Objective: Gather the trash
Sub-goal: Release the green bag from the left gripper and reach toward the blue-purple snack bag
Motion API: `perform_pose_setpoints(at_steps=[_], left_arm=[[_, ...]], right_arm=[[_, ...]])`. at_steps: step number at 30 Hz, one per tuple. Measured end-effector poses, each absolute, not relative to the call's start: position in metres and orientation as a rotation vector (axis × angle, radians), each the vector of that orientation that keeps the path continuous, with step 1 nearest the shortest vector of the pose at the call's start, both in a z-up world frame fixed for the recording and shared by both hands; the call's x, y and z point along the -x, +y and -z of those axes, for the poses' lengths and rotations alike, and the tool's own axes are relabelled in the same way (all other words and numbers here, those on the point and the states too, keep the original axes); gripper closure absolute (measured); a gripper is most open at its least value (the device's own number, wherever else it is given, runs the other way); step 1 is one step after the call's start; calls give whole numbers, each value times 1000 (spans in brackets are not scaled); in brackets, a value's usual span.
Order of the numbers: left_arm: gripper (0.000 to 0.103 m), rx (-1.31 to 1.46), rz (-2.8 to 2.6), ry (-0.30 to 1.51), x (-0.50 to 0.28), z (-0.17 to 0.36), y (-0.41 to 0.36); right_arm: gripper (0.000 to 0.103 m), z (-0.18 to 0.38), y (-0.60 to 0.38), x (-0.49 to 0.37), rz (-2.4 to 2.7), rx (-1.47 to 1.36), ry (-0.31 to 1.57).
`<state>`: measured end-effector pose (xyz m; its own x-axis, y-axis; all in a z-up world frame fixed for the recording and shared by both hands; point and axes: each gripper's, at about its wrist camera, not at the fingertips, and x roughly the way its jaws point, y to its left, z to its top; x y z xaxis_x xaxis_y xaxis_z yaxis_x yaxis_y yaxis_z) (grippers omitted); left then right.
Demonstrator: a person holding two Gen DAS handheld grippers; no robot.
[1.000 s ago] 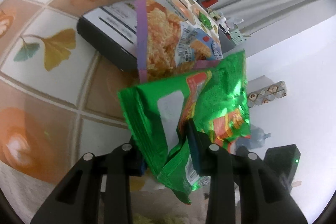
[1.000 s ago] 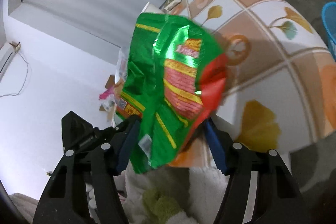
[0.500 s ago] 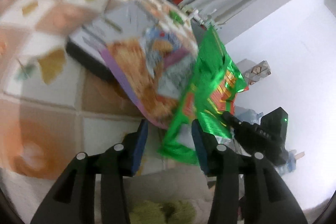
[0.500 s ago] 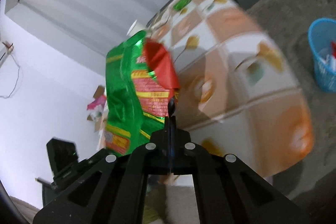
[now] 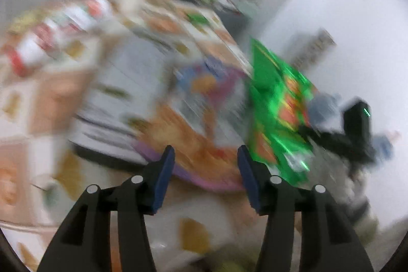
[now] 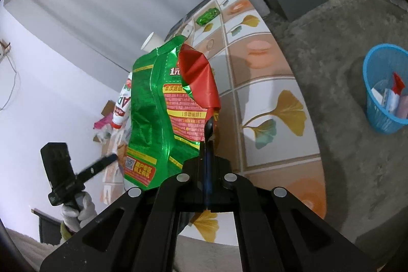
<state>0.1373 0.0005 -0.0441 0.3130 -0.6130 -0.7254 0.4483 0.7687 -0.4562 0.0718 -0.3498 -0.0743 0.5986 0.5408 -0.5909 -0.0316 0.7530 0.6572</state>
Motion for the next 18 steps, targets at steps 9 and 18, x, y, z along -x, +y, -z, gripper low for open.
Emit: perform_pose_setpoints(at_steps=[9,18], left_arm=[[53,145,622,919,-146,18,-5],[51,-72,577,1125,-177,53,-57]], right_arm=[[103,68,-371,-74,-387,-564,904],[103,67,-385,-64,-415,-563,900]])
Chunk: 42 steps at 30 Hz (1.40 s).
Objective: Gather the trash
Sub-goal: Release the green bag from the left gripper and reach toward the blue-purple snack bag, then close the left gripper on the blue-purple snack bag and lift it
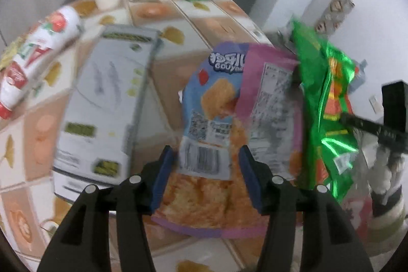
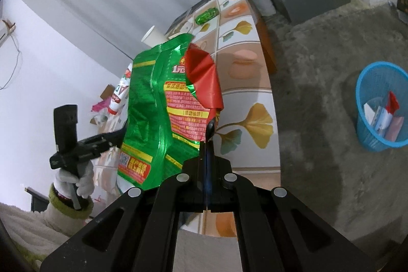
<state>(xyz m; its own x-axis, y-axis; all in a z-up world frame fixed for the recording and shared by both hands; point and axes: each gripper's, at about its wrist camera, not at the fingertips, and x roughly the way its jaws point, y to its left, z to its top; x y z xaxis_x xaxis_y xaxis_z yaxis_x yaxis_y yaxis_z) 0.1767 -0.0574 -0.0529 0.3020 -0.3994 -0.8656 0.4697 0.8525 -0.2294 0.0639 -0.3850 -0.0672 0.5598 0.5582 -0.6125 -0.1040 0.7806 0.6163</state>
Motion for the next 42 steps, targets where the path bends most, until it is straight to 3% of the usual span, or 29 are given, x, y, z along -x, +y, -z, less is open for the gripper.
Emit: perform_pose_setpoints(at_steps=[11,14,16,19,24,28,31,42], left_arm=[[51,-82,468,1101,-151,60,-75],[51,-180,432,1069,-145,62,-90],[51,-257,418,1047,-142,63,-98],[51,-269,411,1047,-143,63,-102],[61,-268,408,1042,-142,60,-104],[75,-256,401,1026,-141,60,-105],[81,-229,393,1020,-141,58,-101],[90,-200,368,972,-138,50,-95]], right_arm=[[94,89,-391,-73,-493,-706,928],[76,94,-389,-74,-512,-747,934],[70,97,-388,-74,-524,-780,934],[69,102,-384,-75,-531,-807,947],[72,100,-374,-76,-521,-807,943],[94,100,-366,-77,-487,-780,960],[100,96,-364,-74,-472,-778,947],[103,80,-383,-65,-452,-842,855]])
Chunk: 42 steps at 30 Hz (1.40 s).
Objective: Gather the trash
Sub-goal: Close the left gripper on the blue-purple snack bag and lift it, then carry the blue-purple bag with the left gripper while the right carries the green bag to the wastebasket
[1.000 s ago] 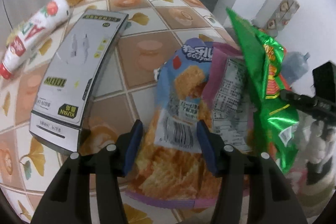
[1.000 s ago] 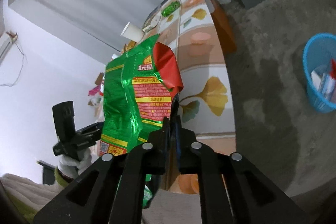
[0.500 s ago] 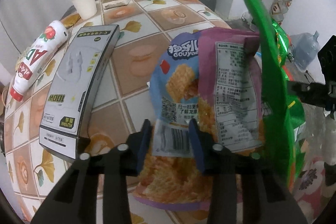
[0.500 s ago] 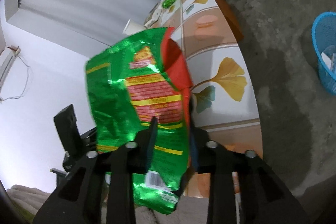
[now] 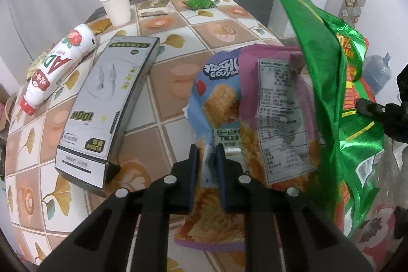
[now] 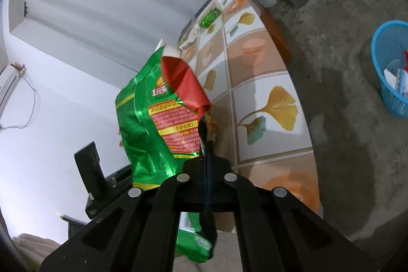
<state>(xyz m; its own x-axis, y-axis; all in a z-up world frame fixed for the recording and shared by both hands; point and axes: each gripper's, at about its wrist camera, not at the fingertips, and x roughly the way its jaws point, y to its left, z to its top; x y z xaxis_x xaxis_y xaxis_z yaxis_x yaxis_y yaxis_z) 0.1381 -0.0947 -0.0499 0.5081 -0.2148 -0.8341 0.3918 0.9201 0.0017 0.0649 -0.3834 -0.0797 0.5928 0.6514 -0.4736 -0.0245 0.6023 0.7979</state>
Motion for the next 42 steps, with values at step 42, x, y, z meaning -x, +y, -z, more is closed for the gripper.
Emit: perform_pose_setpoints(at_steps=[42], left_arm=[[94,-186,372,762,-125,-10,-109]], right_arm=[[103,24,-454,-17,-355,-950,552]])
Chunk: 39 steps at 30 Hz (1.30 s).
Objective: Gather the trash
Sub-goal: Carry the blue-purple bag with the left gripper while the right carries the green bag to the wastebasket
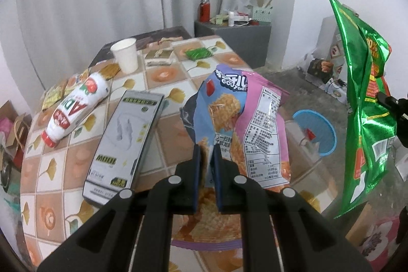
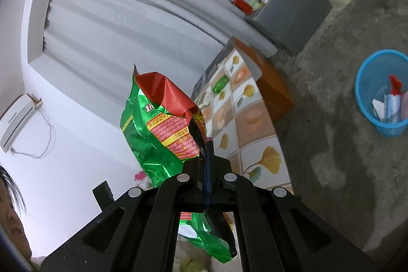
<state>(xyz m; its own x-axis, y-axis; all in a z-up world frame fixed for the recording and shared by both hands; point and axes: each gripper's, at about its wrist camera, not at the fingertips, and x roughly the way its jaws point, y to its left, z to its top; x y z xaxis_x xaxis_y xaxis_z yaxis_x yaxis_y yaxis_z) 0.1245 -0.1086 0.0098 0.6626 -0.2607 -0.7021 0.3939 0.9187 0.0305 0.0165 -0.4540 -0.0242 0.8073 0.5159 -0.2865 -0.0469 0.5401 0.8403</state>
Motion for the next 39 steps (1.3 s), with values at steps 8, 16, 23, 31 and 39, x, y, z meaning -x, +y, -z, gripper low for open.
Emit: perform_pose_setpoints(at_steps=[8,16,23,31,39], left_arm=[[94,-207,455,708,-133,-32,-137],[94,-249,520,680,-143,-47,-180],[94,-248,597,659,-158,-59,-232],[94,-167,786,741,-191,-53,-317],[94,-84,921,1013,-244,0,-415]], right_arm=[[103,18,-484,9,-280,-984,470],[103,27,-522,31,-212,-1041,400],[103,38,-565,48,-79,-1077,361],[103,74,-622,63,91,-1166,331],[103,139,-671,50,227,-1294,382]])
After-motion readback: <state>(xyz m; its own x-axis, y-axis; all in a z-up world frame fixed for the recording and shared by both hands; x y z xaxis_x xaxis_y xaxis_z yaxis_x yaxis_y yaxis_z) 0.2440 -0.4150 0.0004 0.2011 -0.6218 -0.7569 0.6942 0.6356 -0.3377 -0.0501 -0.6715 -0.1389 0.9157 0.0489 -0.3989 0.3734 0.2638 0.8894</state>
